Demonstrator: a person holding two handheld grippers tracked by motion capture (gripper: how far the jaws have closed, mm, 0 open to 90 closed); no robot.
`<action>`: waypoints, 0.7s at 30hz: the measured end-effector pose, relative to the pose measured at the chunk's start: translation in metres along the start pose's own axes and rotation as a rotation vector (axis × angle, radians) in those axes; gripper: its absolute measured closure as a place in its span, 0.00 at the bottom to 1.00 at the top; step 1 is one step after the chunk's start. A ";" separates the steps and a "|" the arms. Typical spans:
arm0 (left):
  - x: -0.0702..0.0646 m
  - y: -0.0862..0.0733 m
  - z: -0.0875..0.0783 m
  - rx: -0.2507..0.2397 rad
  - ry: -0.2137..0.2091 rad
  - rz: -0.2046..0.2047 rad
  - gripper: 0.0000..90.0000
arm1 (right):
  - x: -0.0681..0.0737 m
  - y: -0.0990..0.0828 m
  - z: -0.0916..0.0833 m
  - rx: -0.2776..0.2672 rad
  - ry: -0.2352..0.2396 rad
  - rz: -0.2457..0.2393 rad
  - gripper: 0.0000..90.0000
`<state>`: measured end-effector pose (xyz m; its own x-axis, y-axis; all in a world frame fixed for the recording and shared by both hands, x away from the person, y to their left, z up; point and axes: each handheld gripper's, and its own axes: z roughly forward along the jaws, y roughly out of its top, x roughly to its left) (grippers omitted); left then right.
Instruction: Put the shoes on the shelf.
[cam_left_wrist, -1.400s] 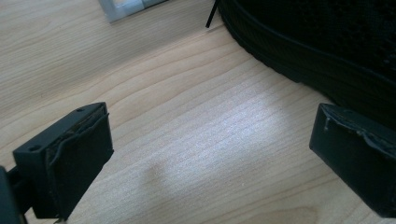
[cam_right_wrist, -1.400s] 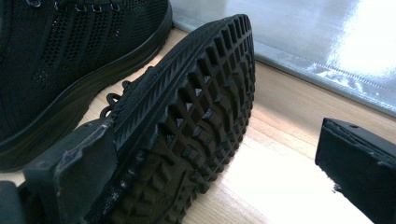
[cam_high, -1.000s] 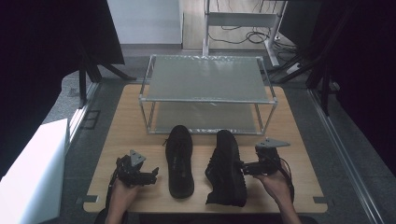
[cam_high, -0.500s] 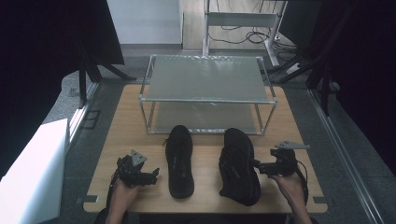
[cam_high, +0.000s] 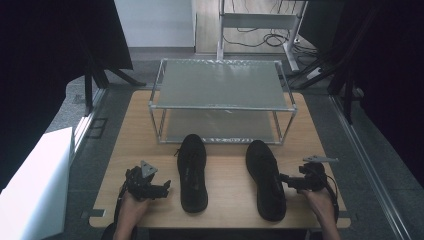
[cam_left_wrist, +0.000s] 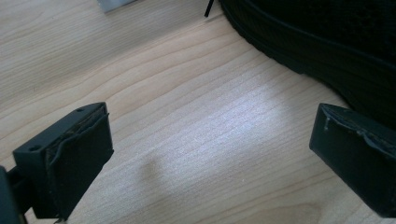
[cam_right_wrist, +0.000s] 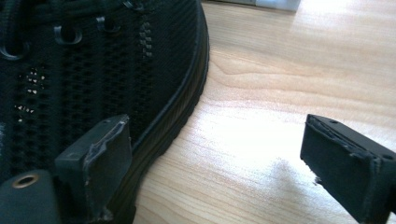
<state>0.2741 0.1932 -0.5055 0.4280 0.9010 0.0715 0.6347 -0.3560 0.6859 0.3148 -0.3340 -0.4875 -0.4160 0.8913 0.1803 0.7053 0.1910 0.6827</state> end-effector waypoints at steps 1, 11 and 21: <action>0.000 0.000 0.000 0.002 -0.002 -0.001 0.00 | -0.003 -0.001 0.000 -0.004 0.015 0.014 0.10; 0.001 0.002 -0.004 -0.019 -0.003 -0.024 0.00 | 0.002 -0.001 -0.005 -0.049 0.004 -0.034 0.09; -0.003 0.007 -0.012 -0.032 -0.011 -0.040 0.00 | 0.006 -0.002 -0.017 -0.091 0.019 -0.043 0.05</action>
<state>0.2699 0.1914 -0.4922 0.4096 0.9116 0.0355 0.6309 -0.3112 0.7107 0.3011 -0.3356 -0.4755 -0.4559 0.8751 0.1623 0.6322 0.1901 0.7511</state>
